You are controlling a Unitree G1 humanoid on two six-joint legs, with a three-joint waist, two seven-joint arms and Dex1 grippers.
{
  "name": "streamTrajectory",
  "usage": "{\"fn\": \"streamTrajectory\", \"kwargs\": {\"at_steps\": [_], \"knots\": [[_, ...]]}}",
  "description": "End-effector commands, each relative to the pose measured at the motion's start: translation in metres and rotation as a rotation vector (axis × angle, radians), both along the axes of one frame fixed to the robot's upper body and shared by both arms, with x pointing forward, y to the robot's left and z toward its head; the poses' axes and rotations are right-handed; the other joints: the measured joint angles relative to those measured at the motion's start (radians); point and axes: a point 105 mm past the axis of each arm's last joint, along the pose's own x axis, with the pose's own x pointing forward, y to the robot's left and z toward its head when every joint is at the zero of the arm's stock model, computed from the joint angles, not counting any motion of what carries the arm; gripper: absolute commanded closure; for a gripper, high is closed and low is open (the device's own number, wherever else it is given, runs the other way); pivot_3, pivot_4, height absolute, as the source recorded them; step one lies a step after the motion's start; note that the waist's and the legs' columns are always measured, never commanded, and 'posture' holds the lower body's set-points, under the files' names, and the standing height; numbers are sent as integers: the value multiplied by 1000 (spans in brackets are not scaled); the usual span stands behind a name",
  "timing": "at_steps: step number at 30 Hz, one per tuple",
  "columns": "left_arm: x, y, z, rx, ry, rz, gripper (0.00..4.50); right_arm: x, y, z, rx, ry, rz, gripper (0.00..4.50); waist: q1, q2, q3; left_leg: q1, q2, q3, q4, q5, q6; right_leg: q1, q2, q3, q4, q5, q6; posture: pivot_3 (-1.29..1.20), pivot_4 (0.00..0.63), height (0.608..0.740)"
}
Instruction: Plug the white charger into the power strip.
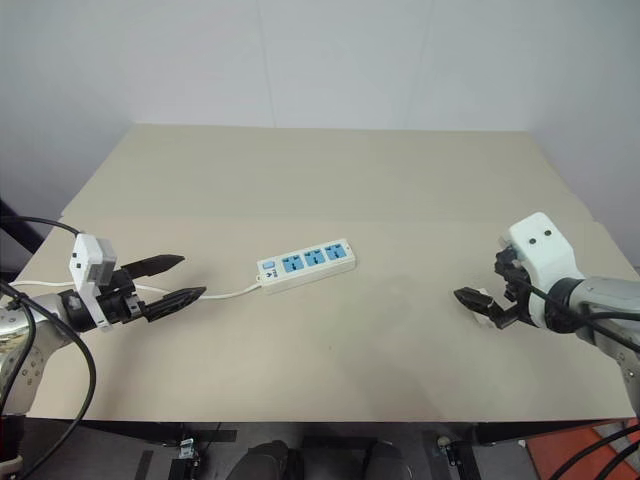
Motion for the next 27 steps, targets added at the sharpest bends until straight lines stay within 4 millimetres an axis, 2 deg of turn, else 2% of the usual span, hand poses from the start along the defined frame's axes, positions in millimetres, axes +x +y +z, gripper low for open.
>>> {"fn": "streamTrajectory", "kwargs": {"at_steps": [1,6,13,16,19,22,27], "knots": [[2,-1,14,15,-46,-28,11,-2,-1,7,-21,-35,-3,0,1,0,0,0,0,0,0,0,0,0,0,0,0,0,0,0,150,740],[13,-6,14,53,-41,-101,11,-4,1,3,-11,-48,-19,0,1,0,0,0,0,0,0,0,0,0,0,0,1,0,0,0,150,740],[34,-16,11,138,32,-402,11,-3,8,0,3,-100,-16,0,1,-1,0,0,-1,2,0,0,0,0,1,-1,2,0,0,0,150,740],[49,-22,8,203,23,-488,11,-2,12,1,4,-130,-15,0,1,-1,1,-1,-2,3,0,0,0,0,1,-1,2,0,0,0,150,740],[67,-30,-3,273,3,-509,11,-6,11,-2,3,-138,-34,0,0,-1,1,-1,-2,3,0,0,1,-1,1,-1,2,0,0,0,150,740],[77,-37,-8,293,-20,-514,11,-12,12,-3,4,-145,-48,0,0,-2,1,-2,-2,3,1,-1,3,-1,1,-1,2,0,1,0,150,740],[86,-55,-15,163,-54,-500,11,-26,5,-9,-10,-153,-100,0,-1,-2,1,-14,-1,3,9,-2,5,-10,0,-1,4,2,3,0,150,740]]}}
